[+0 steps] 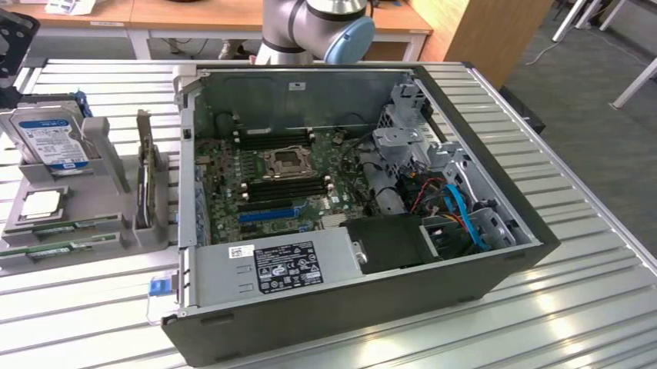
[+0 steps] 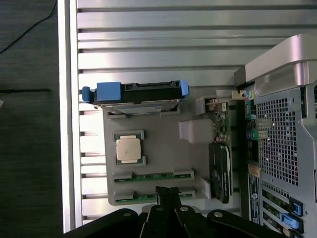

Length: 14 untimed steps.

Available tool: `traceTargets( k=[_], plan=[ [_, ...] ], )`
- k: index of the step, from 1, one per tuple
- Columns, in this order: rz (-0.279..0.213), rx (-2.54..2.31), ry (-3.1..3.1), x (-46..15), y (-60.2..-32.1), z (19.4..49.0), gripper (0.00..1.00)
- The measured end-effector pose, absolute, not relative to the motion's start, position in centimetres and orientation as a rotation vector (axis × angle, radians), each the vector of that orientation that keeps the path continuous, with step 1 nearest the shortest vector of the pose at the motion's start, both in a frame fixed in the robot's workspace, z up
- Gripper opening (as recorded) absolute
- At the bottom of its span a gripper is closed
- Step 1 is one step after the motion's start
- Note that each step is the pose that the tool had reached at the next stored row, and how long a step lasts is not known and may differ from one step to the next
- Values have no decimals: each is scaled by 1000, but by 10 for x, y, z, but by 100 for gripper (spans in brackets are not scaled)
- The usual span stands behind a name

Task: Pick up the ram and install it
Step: 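Pick up the ram and move it above insertion slot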

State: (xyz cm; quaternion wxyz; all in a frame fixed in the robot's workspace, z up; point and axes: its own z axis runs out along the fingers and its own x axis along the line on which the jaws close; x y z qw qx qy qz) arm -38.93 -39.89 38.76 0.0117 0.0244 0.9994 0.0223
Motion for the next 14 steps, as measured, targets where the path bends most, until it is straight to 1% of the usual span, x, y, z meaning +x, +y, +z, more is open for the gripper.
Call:
traceTargets(
  k=[14],
  plan=[
    [73,-272,3111,-389,-399,387,10]
  ],
)
